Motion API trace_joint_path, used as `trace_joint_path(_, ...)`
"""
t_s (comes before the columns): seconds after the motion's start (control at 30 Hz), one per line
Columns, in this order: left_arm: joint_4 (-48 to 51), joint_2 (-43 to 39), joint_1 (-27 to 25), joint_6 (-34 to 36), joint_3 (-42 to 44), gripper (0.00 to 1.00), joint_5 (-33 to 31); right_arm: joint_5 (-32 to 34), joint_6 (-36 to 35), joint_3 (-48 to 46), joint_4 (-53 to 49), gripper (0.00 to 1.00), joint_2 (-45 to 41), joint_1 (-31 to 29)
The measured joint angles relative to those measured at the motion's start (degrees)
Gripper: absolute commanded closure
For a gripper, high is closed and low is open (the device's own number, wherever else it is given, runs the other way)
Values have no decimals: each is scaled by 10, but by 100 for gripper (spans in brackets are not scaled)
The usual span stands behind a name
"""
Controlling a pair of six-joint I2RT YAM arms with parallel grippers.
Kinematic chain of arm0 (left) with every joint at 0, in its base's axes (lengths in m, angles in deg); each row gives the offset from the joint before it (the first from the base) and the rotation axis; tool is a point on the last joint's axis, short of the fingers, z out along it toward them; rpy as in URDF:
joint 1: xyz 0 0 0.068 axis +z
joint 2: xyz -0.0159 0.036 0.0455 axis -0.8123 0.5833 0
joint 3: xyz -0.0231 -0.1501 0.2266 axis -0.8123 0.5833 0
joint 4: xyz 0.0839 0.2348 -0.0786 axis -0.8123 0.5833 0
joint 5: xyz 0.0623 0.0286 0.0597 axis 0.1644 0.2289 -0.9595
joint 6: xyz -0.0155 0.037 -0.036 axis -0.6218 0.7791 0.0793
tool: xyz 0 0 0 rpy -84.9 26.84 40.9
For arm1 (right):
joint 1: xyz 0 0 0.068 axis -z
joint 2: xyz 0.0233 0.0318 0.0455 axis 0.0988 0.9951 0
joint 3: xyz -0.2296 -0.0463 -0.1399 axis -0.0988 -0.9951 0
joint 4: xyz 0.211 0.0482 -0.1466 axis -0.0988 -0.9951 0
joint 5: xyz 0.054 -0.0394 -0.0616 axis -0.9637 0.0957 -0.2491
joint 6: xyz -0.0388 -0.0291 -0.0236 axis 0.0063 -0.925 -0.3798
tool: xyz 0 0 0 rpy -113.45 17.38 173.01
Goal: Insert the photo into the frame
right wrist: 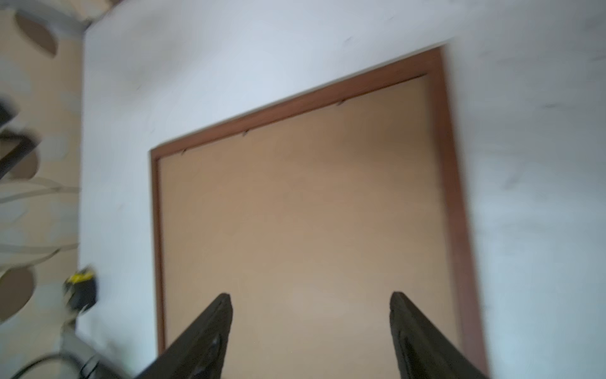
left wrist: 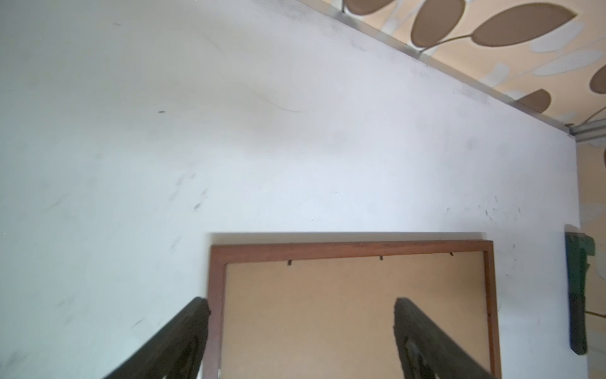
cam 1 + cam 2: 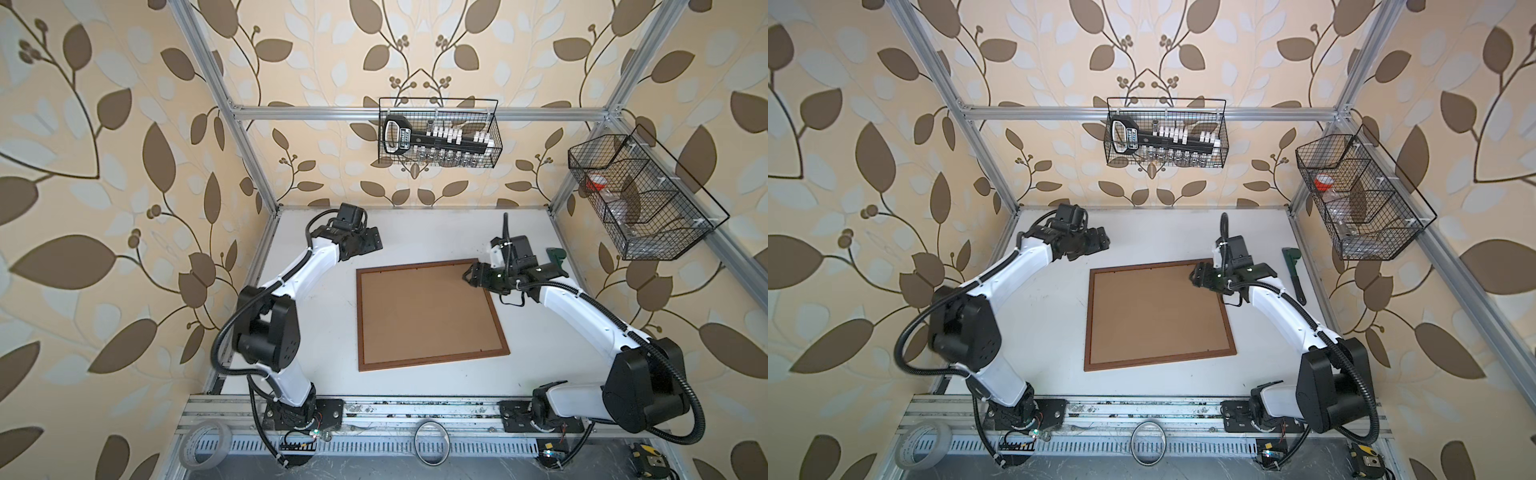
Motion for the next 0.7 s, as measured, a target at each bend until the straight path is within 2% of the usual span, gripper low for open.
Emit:
trace_joint_path(0.13, -2, -96, -12, -18, 125, 5, -40, 59, -1, -35, 8, 23, 4, 54)
trace_joint_path(0.3, -10, -130, -11, -53, 228, 5, -49, 82, -7, -59, 19, 23, 38, 79)
trace_joint_path(0.5, -62, -137, -11, -109, 310, 5, -11, 53, -7, -107, 42, 23, 70, 70)
trace_joint_path(0.7, -119, -102, -11, -139, 320, 5, 25, 24, 0, -113, 72, 23, 99, 8)
